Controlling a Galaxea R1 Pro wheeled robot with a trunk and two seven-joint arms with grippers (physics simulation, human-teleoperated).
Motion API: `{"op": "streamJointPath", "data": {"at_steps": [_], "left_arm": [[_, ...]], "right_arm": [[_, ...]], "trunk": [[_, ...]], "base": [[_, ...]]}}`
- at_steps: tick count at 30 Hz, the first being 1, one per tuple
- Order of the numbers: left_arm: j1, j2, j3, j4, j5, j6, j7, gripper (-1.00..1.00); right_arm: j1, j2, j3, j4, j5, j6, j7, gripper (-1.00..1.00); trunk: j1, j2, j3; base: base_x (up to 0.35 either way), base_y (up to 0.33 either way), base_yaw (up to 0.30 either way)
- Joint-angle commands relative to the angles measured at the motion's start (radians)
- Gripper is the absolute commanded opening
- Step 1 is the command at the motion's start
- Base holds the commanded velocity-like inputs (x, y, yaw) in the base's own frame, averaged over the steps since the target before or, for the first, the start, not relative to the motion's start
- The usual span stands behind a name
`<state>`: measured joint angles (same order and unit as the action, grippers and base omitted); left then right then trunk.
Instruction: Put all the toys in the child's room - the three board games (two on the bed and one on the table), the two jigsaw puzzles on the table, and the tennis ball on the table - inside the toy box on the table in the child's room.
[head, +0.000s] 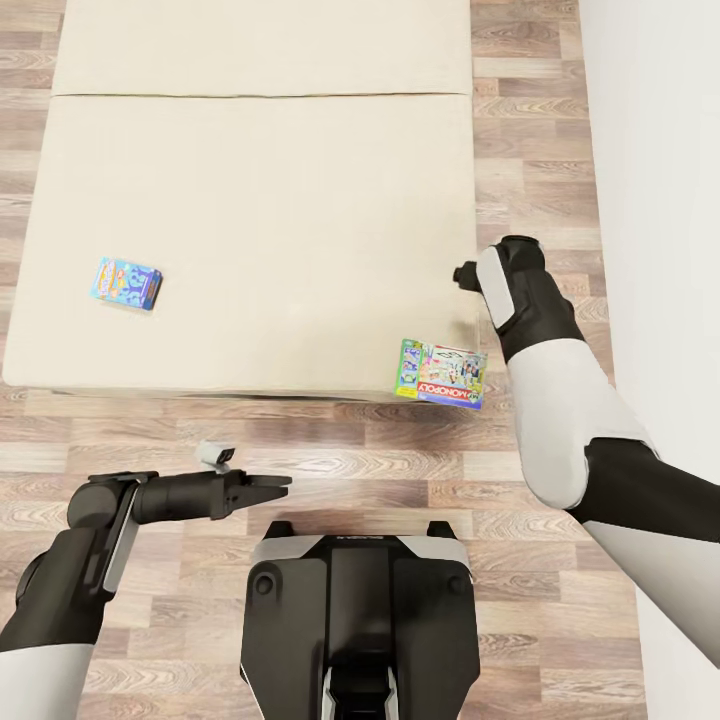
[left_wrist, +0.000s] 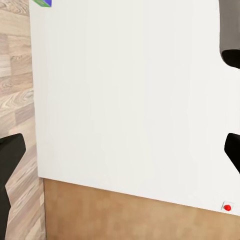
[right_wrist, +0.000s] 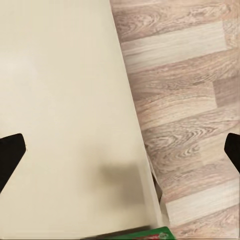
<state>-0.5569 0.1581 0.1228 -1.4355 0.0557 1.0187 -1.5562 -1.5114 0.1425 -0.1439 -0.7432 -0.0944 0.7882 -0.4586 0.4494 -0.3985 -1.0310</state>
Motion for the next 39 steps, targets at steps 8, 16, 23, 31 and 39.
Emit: {"op": "streamJointPath", "data": {"at_steps": [8,16,23,31,39], "left_arm": [[0.011,0.001,0.001,0.000,-0.001,0.009,-0.004,1.00],[0.028,0.004,0.009,0.002,-0.003,-0.008,-0.004,1.00],[0.046,0.027,0.028,0.005,-0.014,-0.019,-0.003,1.00],[0.065,0.037,0.035,0.047,-0.023,-0.049,-0.003,1.00],[0.080,0.061,0.038,0.124,-0.041,-0.082,-0.002,1.00]], "right_arm": [[0.078,-0.009,-0.009,-0.159,-0.014,0.085,-0.008,1.00],[0.219,-0.058,-0.037,-0.372,-0.020,0.187,-0.007,1.00],[0.378,-0.098,-0.077,-0.546,-0.024,0.232,-0.006,1.00],[0.616,-0.108,-0.196,-0.731,-0.029,0.251,0.004,1.00],[0.814,-0.101,-0.295,-0.787,-0.034,0.251,0.029,1.00]], "trunk": [[0.001,-0.002,-0.001],[0.001,-0.002,-0.001],[0.001,-0.002,-0.001],[0.001,-0.002,-0.001],[0.001,-0.002,-0.001]], "base": [[0.000,0.000,0.000],[0.000,0.000,0.000],[0.000,0.000,0.000],[0.000,0.000,0.000],[0.000,0.000,0.000]]}}
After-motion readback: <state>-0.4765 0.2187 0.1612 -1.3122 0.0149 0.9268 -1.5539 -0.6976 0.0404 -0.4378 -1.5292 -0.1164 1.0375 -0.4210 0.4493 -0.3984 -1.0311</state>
